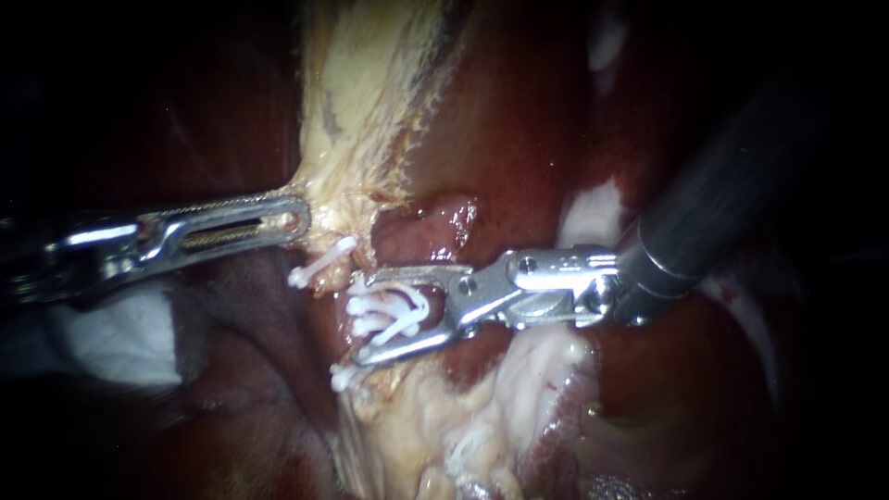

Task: Clipping third clip right tube

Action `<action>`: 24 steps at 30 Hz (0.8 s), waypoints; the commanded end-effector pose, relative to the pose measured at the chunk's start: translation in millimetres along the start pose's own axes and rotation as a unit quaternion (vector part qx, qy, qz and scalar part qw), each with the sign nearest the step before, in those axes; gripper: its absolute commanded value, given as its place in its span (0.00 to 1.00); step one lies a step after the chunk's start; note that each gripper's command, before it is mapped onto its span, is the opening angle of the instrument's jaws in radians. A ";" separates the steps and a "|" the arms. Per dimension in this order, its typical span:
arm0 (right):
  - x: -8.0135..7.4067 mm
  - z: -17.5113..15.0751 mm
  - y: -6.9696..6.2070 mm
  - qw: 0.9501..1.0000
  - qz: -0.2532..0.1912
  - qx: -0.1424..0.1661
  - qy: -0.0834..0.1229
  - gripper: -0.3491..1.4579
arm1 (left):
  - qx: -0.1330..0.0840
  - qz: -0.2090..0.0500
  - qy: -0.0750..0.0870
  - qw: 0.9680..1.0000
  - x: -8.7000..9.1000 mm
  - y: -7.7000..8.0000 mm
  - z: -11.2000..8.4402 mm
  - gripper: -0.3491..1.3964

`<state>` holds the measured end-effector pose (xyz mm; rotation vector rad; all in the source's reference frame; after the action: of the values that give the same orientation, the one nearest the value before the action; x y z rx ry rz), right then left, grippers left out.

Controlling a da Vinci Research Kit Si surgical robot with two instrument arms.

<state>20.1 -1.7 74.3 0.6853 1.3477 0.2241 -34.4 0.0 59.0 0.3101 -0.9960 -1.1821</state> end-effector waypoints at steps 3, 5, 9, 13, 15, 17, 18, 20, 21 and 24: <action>0.0 0.0 0.0 1.000 0.000 0.000 0.000 0.52 | 0.000 0.000 0.000 1.000 0.0 0.0 -0.1 0.00; 0.0 0.0 0.0 1.000 0.000 0.000 0.000 0.52 | 0.000 0.000 0.000 1.000 0.0 0.0 -0.1 0.00; 0.0 0.0 0.0 1.000 0.000 0.000 0.000 0.52 | 0.001 0.000 0.000 1.000 -0.1 0.0 -0.2 0.00; 0.1 -0.3 -0.3 1.000 0.000 0.002 0.000 0.52 | 0.002 0.000 0.001 1.000 -0.2 0.1 -0.5 0.00; 0.3 -0.5 -0.5 1.000 0.000 0.003 0.000 0.52 | 0.003 0.000 0.002 1.000 -0.3 0.3 -0.9 0.00; 0.8 -1.0 -0.7 1.000 0.002 0.004 0.001 0.52 | 0.004 -0.001 0.002 1.000 -0.4 0.4 -1.2 0.00; 1.0 -1.3 -0.8 1.000 0.003 0.006 0.001 0.52 | 0.005 -0.001 0.001 1.000 -0.5 0.4 -1.4 0.00; 1.7 -2.1 -1.0 1.000 0.005 0.007 0.003 0.52 | 0.005 -0.001 0.000 1.000 -0.6 0.4 -1.6 0.00; 2.1 -2.5 -1.2 1.000 0.006 0.005 0.003 0.52 | 0.007 -0.001 0.001 1.000 -0.6 0.3 -1.7 0.00; 3.2 -3.9 -1.4 1.000 0.015 0.005 0.005 0.52 | 0.007 -0.002 0.001 1.000 -0.7 0.2 -2.0 0.00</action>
<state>16.4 0.4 70.2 0.7139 1.3485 0.2507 -32.6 0.2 57.6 0.3232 -1.0042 -1.1785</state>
